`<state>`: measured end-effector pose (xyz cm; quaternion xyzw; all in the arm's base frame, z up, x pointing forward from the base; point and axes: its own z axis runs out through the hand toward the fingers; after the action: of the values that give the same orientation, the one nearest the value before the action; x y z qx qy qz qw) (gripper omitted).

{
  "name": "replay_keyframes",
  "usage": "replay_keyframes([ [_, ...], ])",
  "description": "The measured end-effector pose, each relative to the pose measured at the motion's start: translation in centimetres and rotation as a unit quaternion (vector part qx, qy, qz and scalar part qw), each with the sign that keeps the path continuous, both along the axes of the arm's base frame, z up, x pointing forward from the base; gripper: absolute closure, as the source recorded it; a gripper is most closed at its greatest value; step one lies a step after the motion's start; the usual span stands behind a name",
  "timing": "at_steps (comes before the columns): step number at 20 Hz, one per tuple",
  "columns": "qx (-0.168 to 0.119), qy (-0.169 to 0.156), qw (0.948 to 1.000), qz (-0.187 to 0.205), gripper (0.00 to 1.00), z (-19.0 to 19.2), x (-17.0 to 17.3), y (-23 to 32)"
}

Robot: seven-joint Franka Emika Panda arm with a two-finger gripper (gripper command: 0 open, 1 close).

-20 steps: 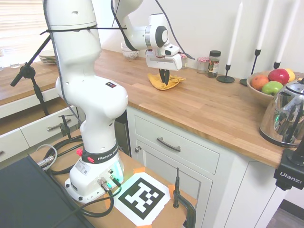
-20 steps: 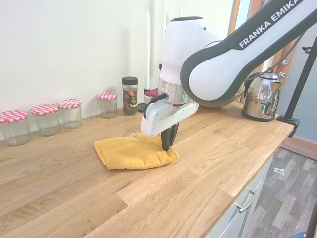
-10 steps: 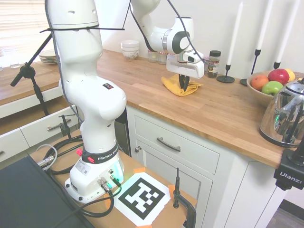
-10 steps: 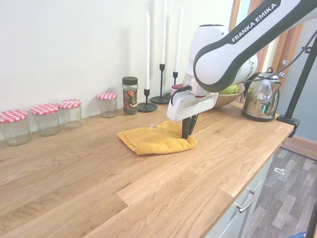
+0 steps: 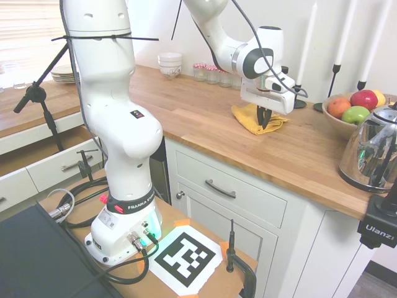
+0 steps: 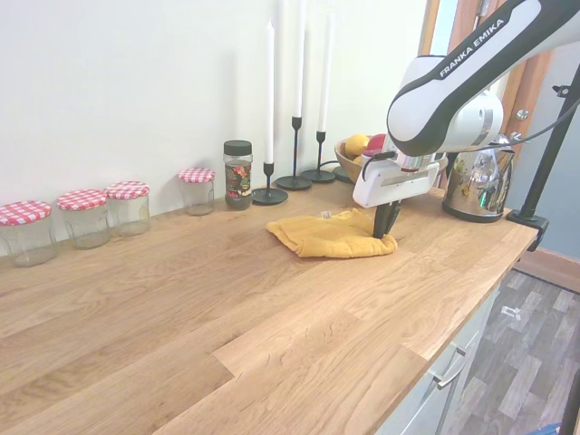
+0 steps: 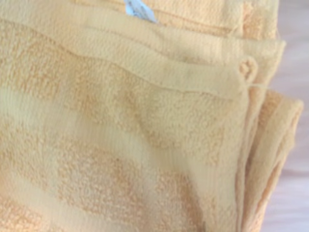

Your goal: Wipe the counter

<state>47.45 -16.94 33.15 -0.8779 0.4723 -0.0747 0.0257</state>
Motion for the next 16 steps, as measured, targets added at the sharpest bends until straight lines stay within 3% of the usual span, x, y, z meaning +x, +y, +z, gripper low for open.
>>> replay_keyframes([
  [12, 0.026, -0.025, 0.9974, -0.062, 1.00, -0.5, -4.7, -12.1],
  [13, 0.028, -0.025, 0.9969, -0.068, 0.00, -0.5, -5.0, -12.6],
  [16, 0.034, -0.026, 0.9960, -0.078, 0.00, -0.6, -5.4, -13.0],
])
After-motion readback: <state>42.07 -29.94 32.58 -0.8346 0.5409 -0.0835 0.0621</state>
